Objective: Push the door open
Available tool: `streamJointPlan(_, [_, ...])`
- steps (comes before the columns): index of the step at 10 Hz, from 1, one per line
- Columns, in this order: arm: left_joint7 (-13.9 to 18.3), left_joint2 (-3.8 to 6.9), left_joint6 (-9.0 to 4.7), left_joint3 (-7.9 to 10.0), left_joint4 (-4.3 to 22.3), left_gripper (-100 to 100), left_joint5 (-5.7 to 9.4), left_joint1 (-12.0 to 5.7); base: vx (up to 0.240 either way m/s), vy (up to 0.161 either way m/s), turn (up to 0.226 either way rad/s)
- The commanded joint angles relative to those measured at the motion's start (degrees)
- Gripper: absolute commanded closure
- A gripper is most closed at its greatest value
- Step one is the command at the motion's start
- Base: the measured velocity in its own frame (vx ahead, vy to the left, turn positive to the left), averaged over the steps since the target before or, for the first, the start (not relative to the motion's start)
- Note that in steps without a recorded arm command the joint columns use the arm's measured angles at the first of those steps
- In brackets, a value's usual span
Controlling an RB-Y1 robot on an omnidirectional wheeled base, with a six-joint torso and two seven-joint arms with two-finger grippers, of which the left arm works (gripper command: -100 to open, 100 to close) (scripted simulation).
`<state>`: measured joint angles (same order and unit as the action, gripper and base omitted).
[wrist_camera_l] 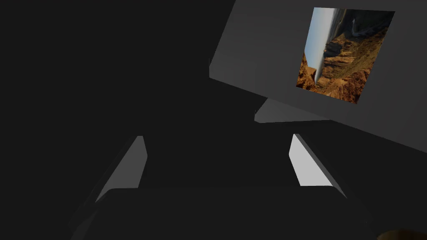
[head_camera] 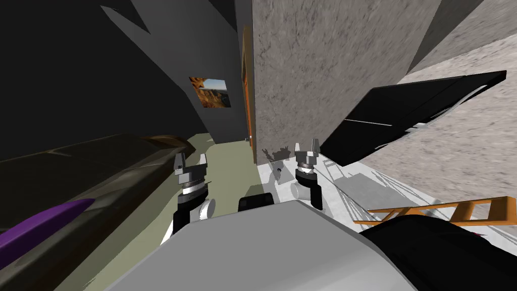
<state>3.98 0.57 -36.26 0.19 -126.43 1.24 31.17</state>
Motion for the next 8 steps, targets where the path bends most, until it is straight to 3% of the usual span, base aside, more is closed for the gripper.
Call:
streamJointPlan(1, [-1.2,0.50,-0.14,-0.72,1.3,-100,-0.30,-0.52,0.112,0.075,-0.023])
streamJointPlan(8, [-7.7,2.43,-0.86,-4.57,8.1,-100,-1.94,-3.32,0.176,0.105,-0.033])
